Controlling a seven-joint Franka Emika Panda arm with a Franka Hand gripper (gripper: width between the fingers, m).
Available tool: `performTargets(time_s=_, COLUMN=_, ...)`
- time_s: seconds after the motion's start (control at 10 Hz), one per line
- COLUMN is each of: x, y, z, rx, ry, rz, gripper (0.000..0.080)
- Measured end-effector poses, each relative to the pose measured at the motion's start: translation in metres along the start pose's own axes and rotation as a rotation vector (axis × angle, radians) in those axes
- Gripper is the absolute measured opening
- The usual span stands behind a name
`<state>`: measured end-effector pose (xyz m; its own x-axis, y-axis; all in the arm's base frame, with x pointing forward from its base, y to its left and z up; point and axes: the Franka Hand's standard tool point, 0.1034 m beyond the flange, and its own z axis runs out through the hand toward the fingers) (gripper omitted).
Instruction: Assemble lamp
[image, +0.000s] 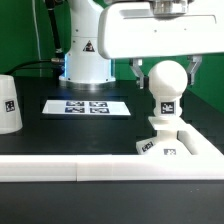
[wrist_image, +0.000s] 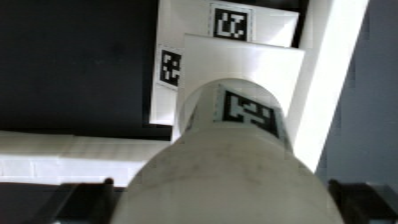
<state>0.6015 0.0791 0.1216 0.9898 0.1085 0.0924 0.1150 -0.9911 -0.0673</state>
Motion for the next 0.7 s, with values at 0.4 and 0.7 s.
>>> performTargets(time_s=0.4, x=-0.0031, y=-0.0067, z=0.0007, rx=-0.001, ry=0.029, rz=0.235, gripper=0.0577)
performTargets(time_s=0.7, x=-0.0049, y=-0.0074, z=0.001, rx=-0.002, ry=0.046, rz=0.48, gripper=0.0578)
